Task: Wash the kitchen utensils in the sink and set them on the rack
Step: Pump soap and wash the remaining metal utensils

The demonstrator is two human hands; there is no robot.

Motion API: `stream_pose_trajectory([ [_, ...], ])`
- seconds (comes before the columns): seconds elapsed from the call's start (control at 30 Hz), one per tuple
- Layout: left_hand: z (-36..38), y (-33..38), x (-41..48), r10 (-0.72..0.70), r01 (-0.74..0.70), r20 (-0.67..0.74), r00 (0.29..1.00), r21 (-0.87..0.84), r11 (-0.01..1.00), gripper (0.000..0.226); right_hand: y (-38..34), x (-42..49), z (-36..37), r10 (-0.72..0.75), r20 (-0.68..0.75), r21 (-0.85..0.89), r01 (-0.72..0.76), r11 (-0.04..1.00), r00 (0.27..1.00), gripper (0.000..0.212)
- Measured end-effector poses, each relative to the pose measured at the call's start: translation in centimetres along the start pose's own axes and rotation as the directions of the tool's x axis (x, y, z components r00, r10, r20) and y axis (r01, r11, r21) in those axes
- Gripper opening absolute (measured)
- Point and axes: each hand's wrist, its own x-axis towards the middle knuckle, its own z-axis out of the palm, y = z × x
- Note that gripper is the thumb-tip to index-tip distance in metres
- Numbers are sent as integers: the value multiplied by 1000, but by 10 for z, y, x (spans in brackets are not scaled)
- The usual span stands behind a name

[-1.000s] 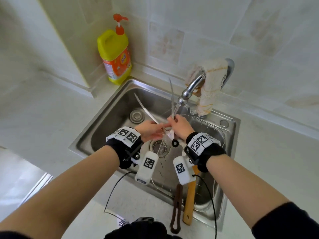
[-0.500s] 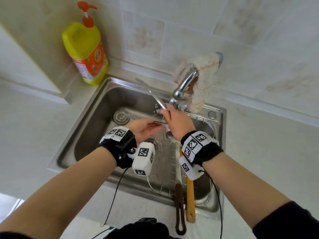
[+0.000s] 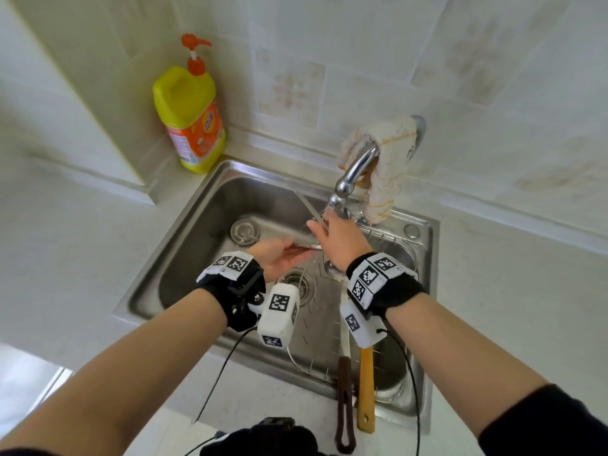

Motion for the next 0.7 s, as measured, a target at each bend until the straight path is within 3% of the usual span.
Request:
stream_pose_trajectory([
  [0.1,3,5,9,17,-18,-30,999,-38,999,29,3,-5,0,-1,41,28,0,1000,999,49],
  [0.2,9,6,14,29,-24,-47,998,109,994,32,9,-15,-2,32,95,80,-40,996,995,65],
  [0.3,13,0,15,29,-30,8,1000,200,979,30,22,-18,-1,82,177,65,-95,993,981,58],
  [0.47,12,6,21,32,-52,70,997,307,950,31,33,-18,4,193,254,209,-249,946,948,59],
  [0.6,10,8,25,21,-71,138,990,372,926,30,39,-21,8,217,250,298,-288,910,944,68],
  [0.7,5,3,25,-10,-82,191,981,465,881,36,39,-23,15,189,303,340,-292,894,934,62],
])
